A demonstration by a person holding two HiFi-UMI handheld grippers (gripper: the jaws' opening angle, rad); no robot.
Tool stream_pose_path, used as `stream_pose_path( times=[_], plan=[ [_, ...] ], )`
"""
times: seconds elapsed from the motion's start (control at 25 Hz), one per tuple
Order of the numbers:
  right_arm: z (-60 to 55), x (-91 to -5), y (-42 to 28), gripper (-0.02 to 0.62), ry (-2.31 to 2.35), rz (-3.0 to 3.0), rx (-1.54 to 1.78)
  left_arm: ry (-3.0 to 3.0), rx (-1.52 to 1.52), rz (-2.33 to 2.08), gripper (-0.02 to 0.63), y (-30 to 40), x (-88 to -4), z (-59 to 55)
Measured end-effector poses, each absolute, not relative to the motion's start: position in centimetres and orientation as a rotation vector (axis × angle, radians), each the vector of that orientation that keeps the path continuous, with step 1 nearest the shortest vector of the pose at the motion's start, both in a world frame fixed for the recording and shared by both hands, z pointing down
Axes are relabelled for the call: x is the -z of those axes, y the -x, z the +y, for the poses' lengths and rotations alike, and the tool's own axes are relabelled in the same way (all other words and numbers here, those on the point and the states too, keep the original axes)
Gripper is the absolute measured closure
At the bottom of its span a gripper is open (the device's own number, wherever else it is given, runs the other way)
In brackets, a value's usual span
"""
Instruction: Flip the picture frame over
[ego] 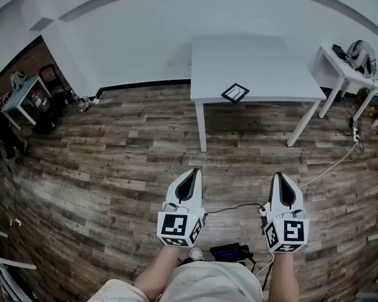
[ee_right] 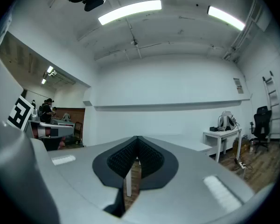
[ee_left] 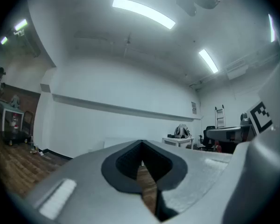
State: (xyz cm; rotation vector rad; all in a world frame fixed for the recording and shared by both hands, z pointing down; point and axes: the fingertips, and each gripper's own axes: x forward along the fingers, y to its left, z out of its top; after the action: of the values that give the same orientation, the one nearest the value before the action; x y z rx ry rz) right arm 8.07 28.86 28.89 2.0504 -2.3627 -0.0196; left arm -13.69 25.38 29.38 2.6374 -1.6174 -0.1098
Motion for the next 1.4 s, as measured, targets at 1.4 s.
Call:
stream_pose_path(
  times=[1.4],
  plan=[
    [29.1,-31.5,-14.8,0.571,-2.001,-2.434,-0.078,-2.62,0.093,-1.684,0.604,5.8,-30.9,26.3]
  ],
)
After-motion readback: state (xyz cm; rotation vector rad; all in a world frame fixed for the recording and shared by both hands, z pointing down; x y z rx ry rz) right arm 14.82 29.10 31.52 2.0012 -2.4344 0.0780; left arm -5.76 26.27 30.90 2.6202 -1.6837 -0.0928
